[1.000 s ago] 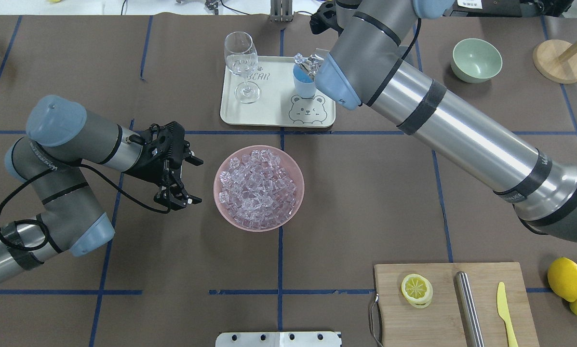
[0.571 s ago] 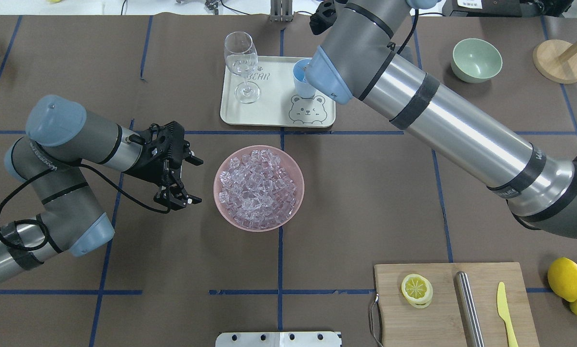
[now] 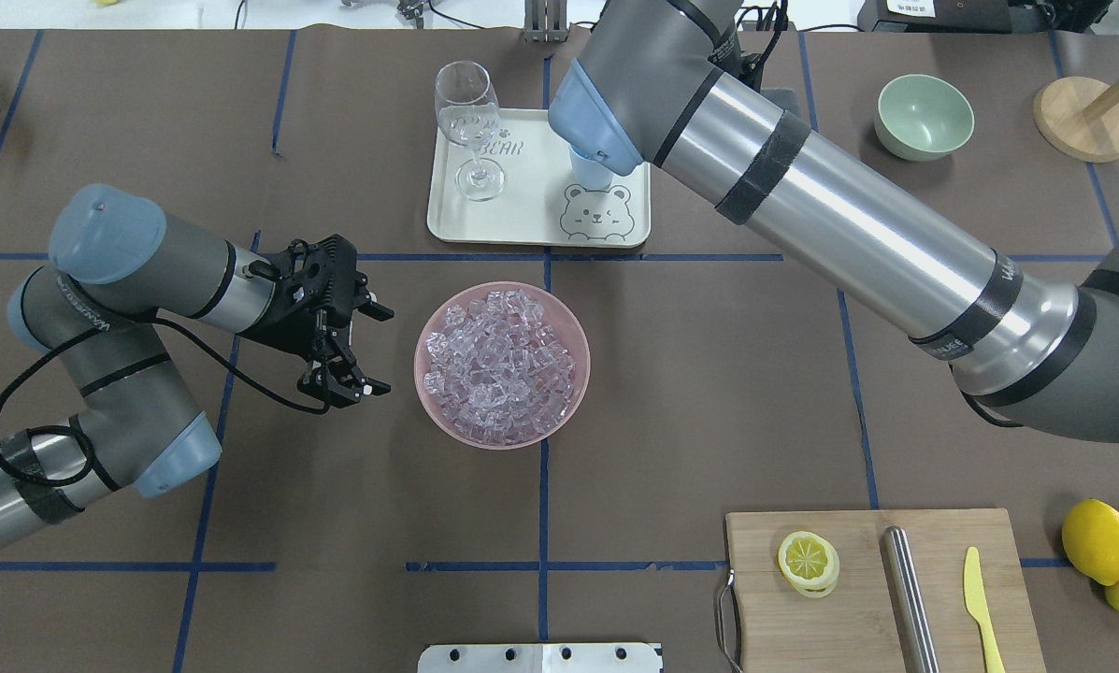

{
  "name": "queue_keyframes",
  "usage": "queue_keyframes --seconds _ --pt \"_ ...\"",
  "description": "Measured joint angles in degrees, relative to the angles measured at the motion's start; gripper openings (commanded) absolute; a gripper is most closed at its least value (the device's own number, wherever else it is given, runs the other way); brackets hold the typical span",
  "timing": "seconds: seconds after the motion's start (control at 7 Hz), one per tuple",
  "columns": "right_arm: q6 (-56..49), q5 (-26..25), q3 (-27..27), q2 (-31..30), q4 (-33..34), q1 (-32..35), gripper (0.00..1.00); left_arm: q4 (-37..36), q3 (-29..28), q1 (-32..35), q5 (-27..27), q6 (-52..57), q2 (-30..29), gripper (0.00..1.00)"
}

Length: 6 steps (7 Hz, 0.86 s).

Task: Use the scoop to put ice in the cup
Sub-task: 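Tilt the scoop over the blue cup with the right gripper to pour ice, then carry the empty scoop back with right gripper while left arm withdraws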

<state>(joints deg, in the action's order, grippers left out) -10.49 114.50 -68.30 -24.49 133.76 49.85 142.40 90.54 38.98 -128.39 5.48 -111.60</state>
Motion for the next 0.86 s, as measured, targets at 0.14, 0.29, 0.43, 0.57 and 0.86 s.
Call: queue_keyframes --seconds 0.14,0.29,0.43,0.57,0.86 --pt "-0.2 0.4 -0.4 0.0 0.4 0.1 0.00 -0.1 0.0 0.0 0.1 0.0 0.0 1.00" --pt "1.7 1.7 -2.3 -1.1 0.4 0.2 0.00 -0.2 0.0 0.1 0.1 0.0 0.2 1.00" --pt "6.0 3.6 -6.4 -4.1 -0.6 0.6 0.00 -0.4 -0.1 0.5 0.2 0.0 0.7 1.00" --pt "10.7 6.3 -11.5 -8.4 -2.8 1.3 0.00 -1.0 0.0 1.7 0.2 0.0 1.4 1.00" --pt "21.0 10.2 -22.0 -18.0 -8.7 2.9 0.00 -4.6 0.2 5.5 0.2 0.1 2.7 1.00"
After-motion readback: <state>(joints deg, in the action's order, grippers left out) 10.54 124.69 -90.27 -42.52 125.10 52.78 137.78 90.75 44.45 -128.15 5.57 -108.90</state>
